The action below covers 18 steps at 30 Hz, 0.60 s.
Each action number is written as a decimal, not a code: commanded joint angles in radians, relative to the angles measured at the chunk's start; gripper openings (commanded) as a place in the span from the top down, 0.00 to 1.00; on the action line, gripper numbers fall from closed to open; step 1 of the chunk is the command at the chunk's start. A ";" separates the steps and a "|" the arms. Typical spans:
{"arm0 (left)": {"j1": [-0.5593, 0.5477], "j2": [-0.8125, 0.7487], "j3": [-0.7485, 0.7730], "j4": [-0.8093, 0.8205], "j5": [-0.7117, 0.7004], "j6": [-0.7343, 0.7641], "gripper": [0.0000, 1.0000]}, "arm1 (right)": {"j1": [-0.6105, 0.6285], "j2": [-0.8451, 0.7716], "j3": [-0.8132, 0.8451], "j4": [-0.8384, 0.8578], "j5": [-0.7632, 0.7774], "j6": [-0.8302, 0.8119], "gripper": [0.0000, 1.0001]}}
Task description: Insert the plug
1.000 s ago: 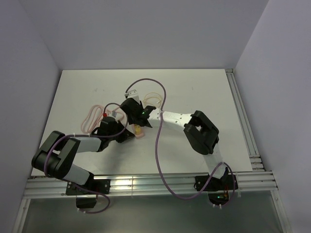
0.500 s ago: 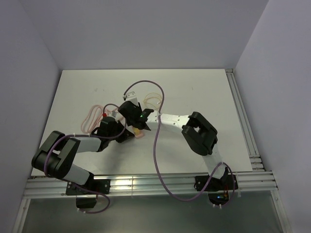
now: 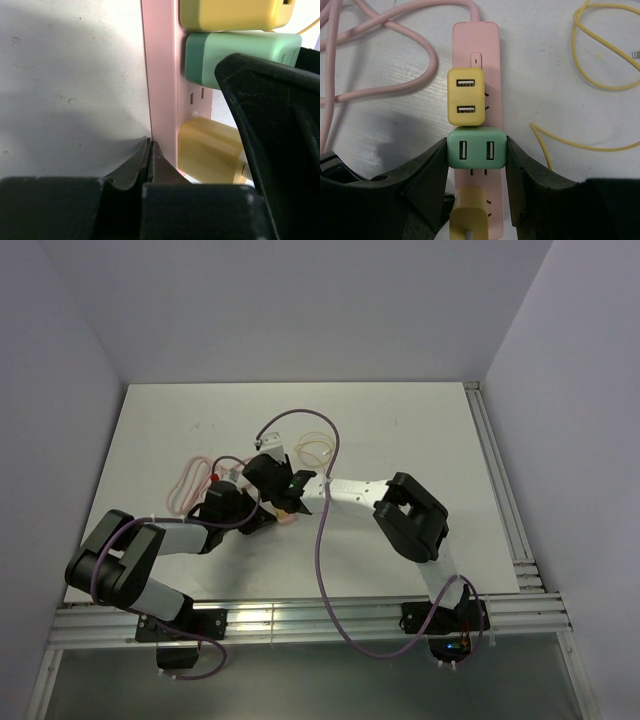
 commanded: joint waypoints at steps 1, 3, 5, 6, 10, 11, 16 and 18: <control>-0.006 -0.013 -0.015 0.065 0.027 -0.014 0.99 | 0.021 0.113 -0.064 -0.227 -0.056 0.022 1.00; -0.007 -0.013 -0.023 0.071 0.024 -0.017 0.99 | 0.021 0.112 -0.070 -0.230 -0.052 0.018 1.00; -0.007 -0.008 -0.026 0.071 0.025 -0.015 0.99 | 0.021 0.113 -0.078 -0.228 -0.056 0.010 1.00; -0.006 -0.007 -0.026 0.071 0.025 -0.014 0.99 | 0.022 0.113 -0.081 -0.224 -0.061 0.007 1.00; -0.004 0.001 -0.029 0.085 0.031 -0.022 0.99 | 0.021 0.133 -0.089 -0.224 -0.078 -0.010 1.00; -0.002 0.001 -0.030 0.088 0.033 -0.023 0.99 | 0.022 0.138 -0.090 -0.224 -0.090 -0.012 1.00; -0.002 0.004 -0.030 0.088 0.034 -0.026 0.99 | 0.021 0.161 -0.099 -0.233 -0.116 -0.019 1.00; -0.001 -0.003 -0.033 0.088 0.033 -0.026 0.99 | 0.021 0.156 -0.115 -0.224 -0.124 -0.021 1.00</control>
